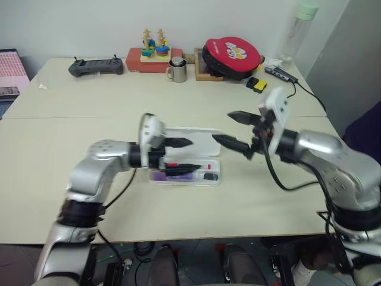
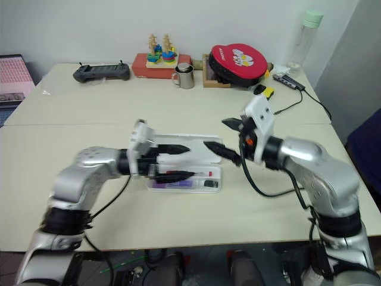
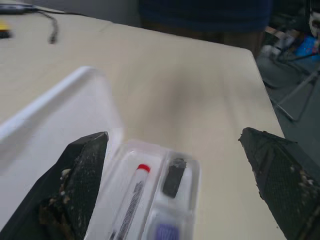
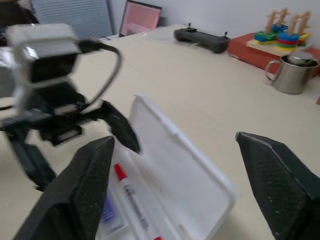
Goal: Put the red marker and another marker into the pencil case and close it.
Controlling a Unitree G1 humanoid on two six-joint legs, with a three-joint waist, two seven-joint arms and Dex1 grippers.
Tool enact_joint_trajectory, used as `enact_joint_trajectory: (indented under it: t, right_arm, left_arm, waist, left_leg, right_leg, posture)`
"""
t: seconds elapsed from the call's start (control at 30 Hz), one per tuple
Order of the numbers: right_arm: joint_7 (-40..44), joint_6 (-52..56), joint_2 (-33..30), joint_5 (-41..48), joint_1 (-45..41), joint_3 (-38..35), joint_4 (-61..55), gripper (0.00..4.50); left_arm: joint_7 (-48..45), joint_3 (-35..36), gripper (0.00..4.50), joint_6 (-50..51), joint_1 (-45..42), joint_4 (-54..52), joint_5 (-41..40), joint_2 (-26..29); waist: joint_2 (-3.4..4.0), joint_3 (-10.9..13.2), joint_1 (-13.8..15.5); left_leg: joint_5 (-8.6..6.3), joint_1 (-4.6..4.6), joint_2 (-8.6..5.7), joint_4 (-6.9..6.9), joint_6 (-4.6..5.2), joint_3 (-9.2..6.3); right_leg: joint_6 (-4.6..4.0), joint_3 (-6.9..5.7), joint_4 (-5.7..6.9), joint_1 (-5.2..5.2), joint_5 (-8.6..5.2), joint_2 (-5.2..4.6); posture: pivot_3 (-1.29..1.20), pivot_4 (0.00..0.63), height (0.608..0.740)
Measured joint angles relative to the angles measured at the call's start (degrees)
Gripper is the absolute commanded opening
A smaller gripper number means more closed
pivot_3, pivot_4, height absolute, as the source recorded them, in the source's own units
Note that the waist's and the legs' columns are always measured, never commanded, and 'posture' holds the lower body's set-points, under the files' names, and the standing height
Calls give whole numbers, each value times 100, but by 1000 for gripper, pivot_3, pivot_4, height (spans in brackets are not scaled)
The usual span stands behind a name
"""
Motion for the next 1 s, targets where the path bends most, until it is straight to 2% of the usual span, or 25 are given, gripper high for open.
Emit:
enact_joint_trajectory:
  t: [0.13,0.27,0.47,0.57,0.67,0.77,1.0]
  right_arm:
    - [1,-322,605,-678,-1128,471,1836,2400]
    - [45,-578,931,-1124,-1597,719,2817,1383]
    - [28,-1200,1613,-1934,-2357,1069,4568,24]
    - [248,-1429,1696,-2272,-2355,1286,5002,24]
    - [605,-1429,1643,-2407,-2321,1398,4954,24]
    - [1193,-1267,1403,-2429,-2052,1670,4346,24]
    - [1882,-695,1027,-2351,-1214,1990,2607,24]
  left_arm:
    - [344,934,4500,231,230,44,-399,242]
    - [516,1077,4500,259,307,40,-551,277]
    - [905,1520,4500,303,346,-44,-920,278]
    - [934,1560,4500,427,520,-277,-1176,279]
    - [962,1559,4500,489,639,-387,-1256,349]
    - [963,1560,4500,489,738,-419,-1257,468]
    - [880,1302,4500,463,700,-434,-1238,531]
  waist:
    - [2,1,-6]
    - [2,1,130]
    - [2,2,107]
    - [3,2,130]
    - [3,3,121]
    - [4,3,116]
    - [3,2,128]
  left_leg:
    - [0,0,-1,0,0,0]
    - [-2,-17,-6,-1,-3,1]
    - [-2,-28,-3,-12,-3,1]
    - [-4,-33,-5,-9,-6,1]
    - [-4,-31,-4,-10,-6,0]
    - [-4,-29,-3,-10,-6,0]
    - [-4,-27,-4,-6,-6,0]
  right_leg:
    - [2,-2,0,-1,2,0]
    - [-23,-4,-7,-6,15,-5]
    - [-27,-7,-3,-24,16,-3]
    - [-27,-8,-6,-23,16,-5]
    - [-27,-9,-3,-24,16,-4]
    - [-27,-9,-2,-23,15,-3]
    - [-27,-8,-4,-20,14,-4]
  posture:
    - [0,150,740]
    - [0,150,740]
    - [0,150,740]
    - [0,150,740]
    - [0,150,740]
    - [0,150,740]
    - [0,150,740]
